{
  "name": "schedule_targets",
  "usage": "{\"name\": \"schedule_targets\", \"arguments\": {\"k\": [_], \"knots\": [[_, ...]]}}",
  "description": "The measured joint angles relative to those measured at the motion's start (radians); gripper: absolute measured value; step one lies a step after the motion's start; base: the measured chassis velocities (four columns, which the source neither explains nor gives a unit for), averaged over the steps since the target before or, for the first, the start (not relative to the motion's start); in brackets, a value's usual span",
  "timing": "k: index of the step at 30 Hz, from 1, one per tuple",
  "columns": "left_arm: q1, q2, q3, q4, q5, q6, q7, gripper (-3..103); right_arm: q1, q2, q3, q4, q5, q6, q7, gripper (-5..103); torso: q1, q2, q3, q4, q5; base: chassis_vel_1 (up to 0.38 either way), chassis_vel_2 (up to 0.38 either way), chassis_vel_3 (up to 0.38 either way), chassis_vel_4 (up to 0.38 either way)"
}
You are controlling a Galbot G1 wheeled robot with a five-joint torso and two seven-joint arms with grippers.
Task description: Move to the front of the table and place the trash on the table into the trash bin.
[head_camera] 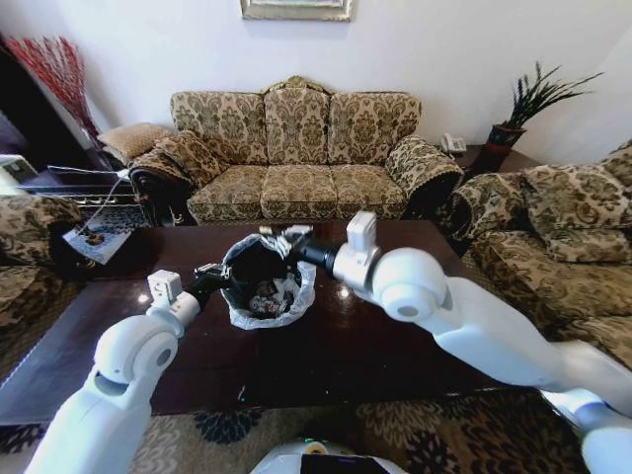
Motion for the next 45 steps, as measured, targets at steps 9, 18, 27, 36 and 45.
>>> {"name": "schedule_targets", "arguments": {"k": [9,18,27,36,45], "knots": [[0.005,-0.011,-0.005,-0.014,-0.001,0.0,-0.001,1,0.019,0.043,-0.054,-0.046,-0.046,0.018,0.025,43,0.0,0.0,0.0,0.0002,-0.0003,0.0,0.0,0.0,0.0],[0.01,-0.017,-0.016,-0.019,0.0,0.0,-0.002,1,-0.003,0.026,0.116,-0.038,-0.13,0.149,-0.026,81,0.0,0.0,0.0,0.0006,-0.0003,0.0,0.0,0.0,0.0],[0.033,-0.049,-0.035,-0.048,0.013,0.0,0.002,1,-0.296,-0.161,0.371,0.028,-0.254,0.159,-0.036,100,0.0,0.0,0.0,-0.0005,0.0004,0.0,0.0,0.0,0.0],[0.042,-0.1,-0.03,-0.062,0.036,0.0,0.012,1,-0.933,-0.129,0.879,0.015,-0.482,0.209,-0.106,100,0.0,0.0,0.0,0.0001,-0.0001,0.046,-0.033,-0.044,0.043],[0.041,-0.099,-0.037,-0.064,0.035,0.0,0.018,1,-1.171,-0.048,1.016,-0.031,-0.585,0.271,-0.151,100,0.0,0.0,0.0,0.0002,-0.0001,0.185,-0.171,-0.188,0.193]]}}
